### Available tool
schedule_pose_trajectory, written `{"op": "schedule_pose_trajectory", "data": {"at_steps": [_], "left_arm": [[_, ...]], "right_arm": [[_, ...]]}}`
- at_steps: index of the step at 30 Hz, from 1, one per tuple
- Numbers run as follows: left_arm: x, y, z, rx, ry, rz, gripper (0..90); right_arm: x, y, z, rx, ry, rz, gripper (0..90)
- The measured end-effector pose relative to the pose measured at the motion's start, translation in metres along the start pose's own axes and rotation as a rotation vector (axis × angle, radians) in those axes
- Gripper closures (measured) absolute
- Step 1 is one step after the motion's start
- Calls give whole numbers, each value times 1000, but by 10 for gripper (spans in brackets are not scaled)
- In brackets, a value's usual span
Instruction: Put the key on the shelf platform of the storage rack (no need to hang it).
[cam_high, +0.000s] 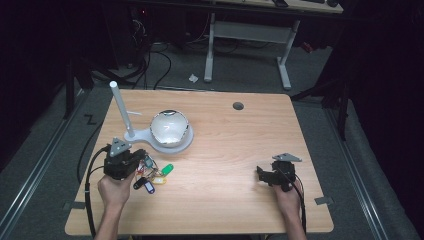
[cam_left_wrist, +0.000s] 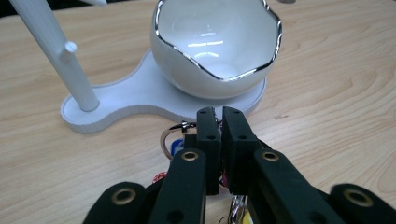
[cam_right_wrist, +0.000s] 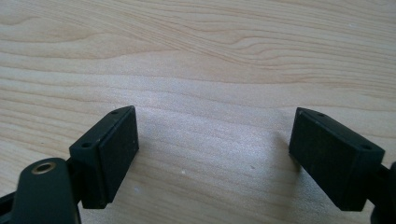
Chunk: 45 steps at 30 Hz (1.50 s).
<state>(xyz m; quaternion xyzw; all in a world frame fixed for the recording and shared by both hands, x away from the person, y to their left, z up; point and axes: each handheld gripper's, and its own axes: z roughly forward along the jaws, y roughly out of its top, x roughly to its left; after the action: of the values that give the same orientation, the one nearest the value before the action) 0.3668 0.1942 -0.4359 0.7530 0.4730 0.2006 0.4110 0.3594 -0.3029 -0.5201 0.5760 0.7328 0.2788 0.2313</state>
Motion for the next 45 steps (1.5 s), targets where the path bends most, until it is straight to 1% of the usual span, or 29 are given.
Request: {"op": "schedule_pose_trajectory", "data": {"at_steps": [2,3,4,5,8,9,10,13,18,20,24,25,26,27,30,31,35,37,38,40,42,44,45], "left_arm": [[0,1,-2,-4,1,0,867],[-1,5,-8,-19,-2,3,867],[-1,5,-8,-19,-2,3,867],[-2,8,-12,-30,-6,5,867],[-3,11,-16,-41,-8,10,867],[-3,15,-21,-56,-12,9,867],[-3,15,-21,-56,-12,9,867],[-4,22,-31,-85,-13,3,867],[-3,28,-38,-101,-15,3,867],[-2,32,-42,-112,-27,-5,867],[-2,38,-46,-118,-42,-4,867],[-2,42,-47,-113,-48,4,867],[-2,42,-47,-113,-48,4,866],[-3,47,-49,-112,-56,8,866],[-3,52,-51,-113,-63,12,867],[-3,56,-52,-118,-73,9,866],[-3,61,-54,-121,-84,15,866],[-2,64,-55,-123,-91,14,866],[-2,68,-56,-126,-101,14,866],[-2,70,-56,-125,-102,16,866],[-3,75,-58,-130,-115,14,866],[-3,76,-58,-130,-122,10,866],[-2,80,-58,-127,-134,12,866]], "right_arm": [[0,0,0,0,0,0,159],[0,0,0,0,0,0,159],[0,0,0,0,0,0,159],[0,0,0,0,0,0,159],[0,0,0,0,0,0,159],[0,0,0,0,0,0,159],[0,0,0,0,0,0,159],[0,0,0,0,0,0,159],[0,0,0,0,0,0,159],[0,0,0,0,0,0,159],[0,0,0,0,0,0,159],[0,0,0,0,0,0,159],[0,0,0,0,0,0,159],[0,0,0,0,0,0,159],[0,0,0,0,0,0,159],[0,0,0,0,0,0,159],[0,0,0,0,0,0,159],[0,0,0,0,0,0,159],[0,0,0,0,0,0,159],[0,0,0,0,0,0,159],[0,0,0,0,0,0,159],[0,0,0,0,0,0,159],[0,0,0,0,0,0,159]]}}
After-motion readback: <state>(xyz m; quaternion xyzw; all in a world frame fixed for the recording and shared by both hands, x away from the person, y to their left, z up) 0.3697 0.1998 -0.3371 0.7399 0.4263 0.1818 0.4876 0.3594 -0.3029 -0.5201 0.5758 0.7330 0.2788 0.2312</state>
